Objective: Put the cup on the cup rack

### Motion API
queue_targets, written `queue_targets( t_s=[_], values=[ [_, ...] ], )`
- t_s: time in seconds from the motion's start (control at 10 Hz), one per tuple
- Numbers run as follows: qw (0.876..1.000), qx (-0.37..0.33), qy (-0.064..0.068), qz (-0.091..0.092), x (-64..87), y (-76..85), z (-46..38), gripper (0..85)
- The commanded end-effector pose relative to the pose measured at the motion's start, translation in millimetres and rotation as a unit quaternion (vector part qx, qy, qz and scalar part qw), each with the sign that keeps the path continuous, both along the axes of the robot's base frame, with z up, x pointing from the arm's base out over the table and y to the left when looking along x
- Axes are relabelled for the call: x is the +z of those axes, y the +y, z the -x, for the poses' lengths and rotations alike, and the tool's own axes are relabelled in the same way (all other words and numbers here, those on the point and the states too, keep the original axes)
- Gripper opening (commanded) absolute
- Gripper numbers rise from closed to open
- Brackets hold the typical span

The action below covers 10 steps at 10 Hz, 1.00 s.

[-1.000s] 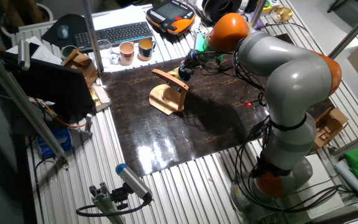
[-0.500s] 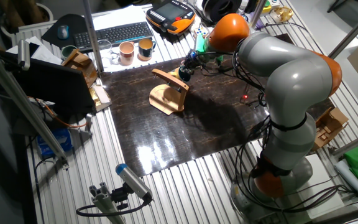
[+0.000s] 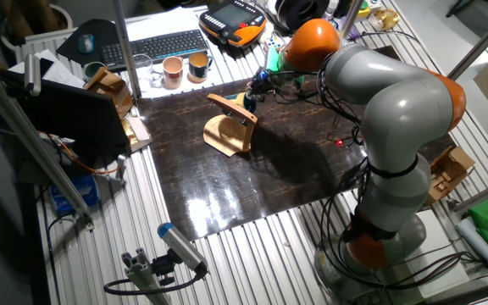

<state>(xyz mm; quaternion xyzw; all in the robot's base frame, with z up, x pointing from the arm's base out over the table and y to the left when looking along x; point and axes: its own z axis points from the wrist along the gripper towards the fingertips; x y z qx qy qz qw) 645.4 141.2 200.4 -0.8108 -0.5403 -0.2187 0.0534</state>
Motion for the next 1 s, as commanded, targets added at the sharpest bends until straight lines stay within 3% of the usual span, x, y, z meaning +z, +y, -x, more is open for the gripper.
queue_targets(
  t_s=[0.0,0.2,0.9],
  values=[
    [1.000,0.004,0.001,0.004,-0.1,-0.4,0.2,34.0],
    [1.000,0.015,0.004,0.025,1.7,-3.9,0.9,37.3],
    [0.989,0.076,0.049,0.117,23.3,-27.2,6.7,36.3]
  ],
)
